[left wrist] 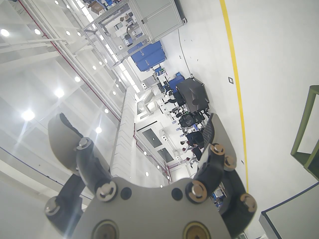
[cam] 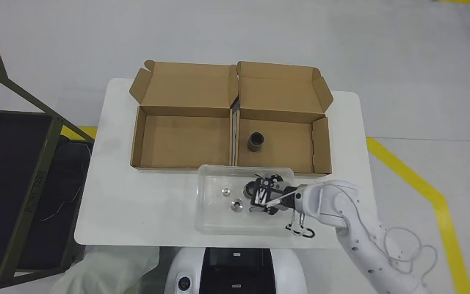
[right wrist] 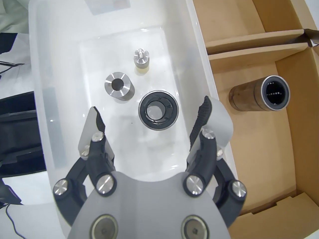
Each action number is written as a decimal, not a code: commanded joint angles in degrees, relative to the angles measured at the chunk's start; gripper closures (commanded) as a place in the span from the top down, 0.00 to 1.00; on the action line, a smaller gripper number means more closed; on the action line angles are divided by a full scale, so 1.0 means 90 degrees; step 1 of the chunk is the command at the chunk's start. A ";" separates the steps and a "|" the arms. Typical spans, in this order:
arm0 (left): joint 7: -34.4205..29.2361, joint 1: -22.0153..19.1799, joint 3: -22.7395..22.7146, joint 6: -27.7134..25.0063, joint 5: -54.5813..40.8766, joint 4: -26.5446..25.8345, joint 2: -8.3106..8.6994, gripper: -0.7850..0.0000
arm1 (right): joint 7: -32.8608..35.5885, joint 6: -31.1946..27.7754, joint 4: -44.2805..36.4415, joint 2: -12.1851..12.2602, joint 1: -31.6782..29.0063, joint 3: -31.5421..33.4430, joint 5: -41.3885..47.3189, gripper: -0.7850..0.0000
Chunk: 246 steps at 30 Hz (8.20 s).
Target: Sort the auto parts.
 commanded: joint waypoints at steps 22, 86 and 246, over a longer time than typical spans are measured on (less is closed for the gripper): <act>0.0000 0.0000 0.0000 0.0000 0.0000 0.0000 0.0000 1.00 | -0.0425 0.0325 0.0964 -0.0093 0.0540 -0.0631 -0.0371 0.73; 0.0000 0.0000 0.0000 0.0000 0.0000 0.0000 0.0000 1.00 | -0.5046 0.1319 -0.1353 0.0007 -0.0164 0.0638 0.0016 0.00; 0.0000 0.0000 0.0000 0.0000 0.0000 0.0000 0.0000 1.00 | -0.0808 0.2464 0.2644 -0.0399 0.1589 0.0035 0.1436 0.62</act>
